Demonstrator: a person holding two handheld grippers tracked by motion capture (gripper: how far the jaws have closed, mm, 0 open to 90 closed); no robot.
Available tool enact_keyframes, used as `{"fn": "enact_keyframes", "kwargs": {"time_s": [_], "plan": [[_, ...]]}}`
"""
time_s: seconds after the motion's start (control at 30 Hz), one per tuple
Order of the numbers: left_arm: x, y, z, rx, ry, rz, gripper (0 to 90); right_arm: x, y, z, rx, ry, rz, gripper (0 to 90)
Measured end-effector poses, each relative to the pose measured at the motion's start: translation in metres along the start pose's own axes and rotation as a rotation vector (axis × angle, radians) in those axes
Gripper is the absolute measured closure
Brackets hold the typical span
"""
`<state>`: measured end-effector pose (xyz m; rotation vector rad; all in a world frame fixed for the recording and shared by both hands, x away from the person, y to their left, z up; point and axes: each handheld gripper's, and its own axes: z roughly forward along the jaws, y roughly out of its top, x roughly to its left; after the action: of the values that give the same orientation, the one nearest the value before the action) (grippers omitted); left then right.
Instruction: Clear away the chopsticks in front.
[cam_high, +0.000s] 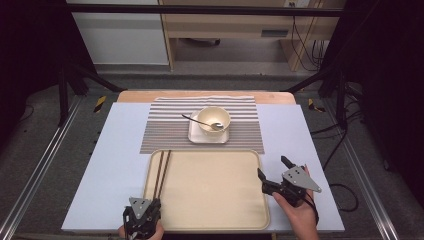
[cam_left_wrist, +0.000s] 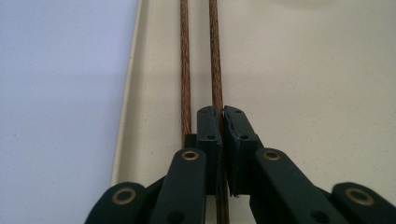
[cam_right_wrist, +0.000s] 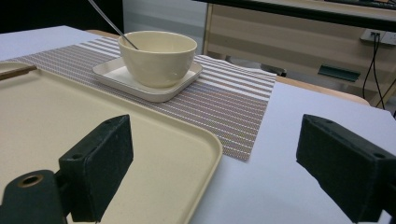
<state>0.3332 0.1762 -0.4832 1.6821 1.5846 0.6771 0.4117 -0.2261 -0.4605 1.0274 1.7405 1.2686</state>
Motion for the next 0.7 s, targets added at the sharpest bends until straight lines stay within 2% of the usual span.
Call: {"fn": "enact_keyframes", "kwargs": {"time_s": [0.27, 0.43, 0.7], "plan": [[-0.0003, 0.0005, -0.0002, -0.006, 0.0, 0.002, 85.1, 0.0001, -0.0002, 0.0002, 0.001, 0.001, -0.001, 11.2], [0.0001, 0.0011, -0.0014, -0.022, 0.013, 0.0, 77.6, 0.0003, -0.0002, 0.0003, 0.002, 0.001, 0.001, 11.2], [-0.0007, 0.0059, -0.0061, -0.058, 0.0, 0.016, 75.0, -0.0001, -0.0002, 0.0001, 0.004, -0.002, 0.001, 11.2]]}}
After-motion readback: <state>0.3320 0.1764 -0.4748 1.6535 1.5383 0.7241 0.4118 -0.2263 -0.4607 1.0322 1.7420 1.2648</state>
